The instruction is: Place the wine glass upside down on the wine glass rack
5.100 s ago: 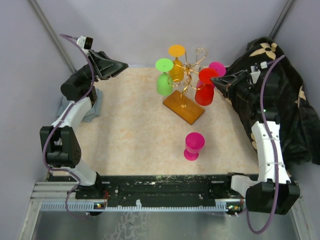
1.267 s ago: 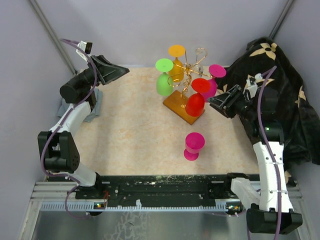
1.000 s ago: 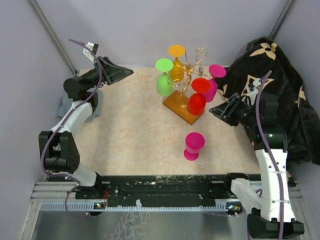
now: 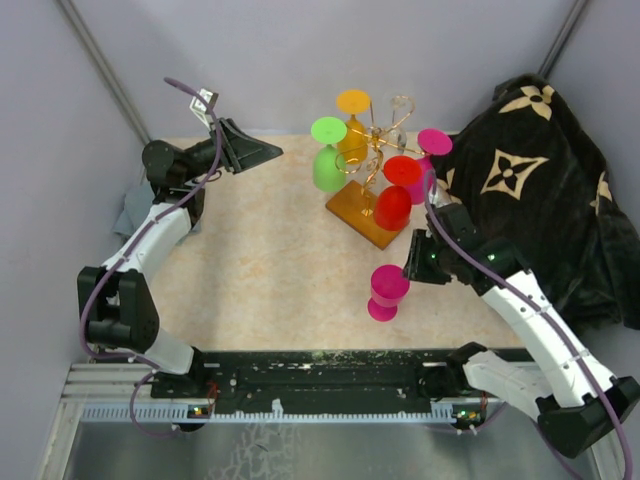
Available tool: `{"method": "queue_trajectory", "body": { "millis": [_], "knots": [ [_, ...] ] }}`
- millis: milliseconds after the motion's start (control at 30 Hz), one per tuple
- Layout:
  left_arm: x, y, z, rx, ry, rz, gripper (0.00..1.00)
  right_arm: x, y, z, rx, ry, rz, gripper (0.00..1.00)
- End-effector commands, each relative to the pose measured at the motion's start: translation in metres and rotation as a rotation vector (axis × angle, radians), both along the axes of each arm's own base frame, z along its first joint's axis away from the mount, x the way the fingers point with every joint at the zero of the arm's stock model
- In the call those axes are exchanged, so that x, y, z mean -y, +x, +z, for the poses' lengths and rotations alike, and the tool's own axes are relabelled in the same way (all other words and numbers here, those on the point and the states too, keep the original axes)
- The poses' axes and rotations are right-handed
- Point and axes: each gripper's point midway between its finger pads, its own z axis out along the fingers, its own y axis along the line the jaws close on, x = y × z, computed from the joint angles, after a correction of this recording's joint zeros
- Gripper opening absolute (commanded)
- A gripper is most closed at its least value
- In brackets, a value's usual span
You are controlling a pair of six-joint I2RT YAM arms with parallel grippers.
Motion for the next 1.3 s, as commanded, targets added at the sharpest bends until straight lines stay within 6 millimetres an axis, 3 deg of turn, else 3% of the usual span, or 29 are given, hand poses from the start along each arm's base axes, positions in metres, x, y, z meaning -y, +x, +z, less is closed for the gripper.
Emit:
{"method": "queue_trajectory", "body": {
  "millis": [0,367,667,767,867,967,1133,1267],
  "knots": [
    [0.000,-0.009,0.010,0.055,0.005,-0.006,0.42,0.006,0.009,-0.008,0.029,-0.051,-0.025,0.33],
    [0.001,-0.007,0.011,0.057,0.008,-0.009,0.42,-0.002,0.017,-0.030,0.007,-0.054,-0.005,0.33],
    [0.001,-0.006,0.010,0.053,0.010,-0.009,0.42,0.000,0.019,-0.029,0.014,-0.064,-0.010,0.00],
    [0.001,-0.006,0.011,0.055,0.010,-0.009,0.41,0.000,0.017,-0.024,0.018,-0.060,-0.010,0.00],
    [0.001,-0.007,0.012,0.057,0.013,-0.010,0.41,-0.003,0.017,-0.007,0.049,-0.028,-0.006,0.00],
    [0.001,-0.007,0.012,0.059,0.021,-0.005,0.41,-0.014,0.019,0.022,0.104,0.042,0.028,0.00],
    [0.000,-0.009,0.011,0.049,0.027,-0.009,0.41,-0.054,0.015,0.084,0.219,0.263,0.202,0.00],
    [-0.003,-0.011,0.013,0.053,0.036,-0.003,0.41,-0.075,0.010,0.126,0.290,0.385,0.313,0.00]
  ]
}}
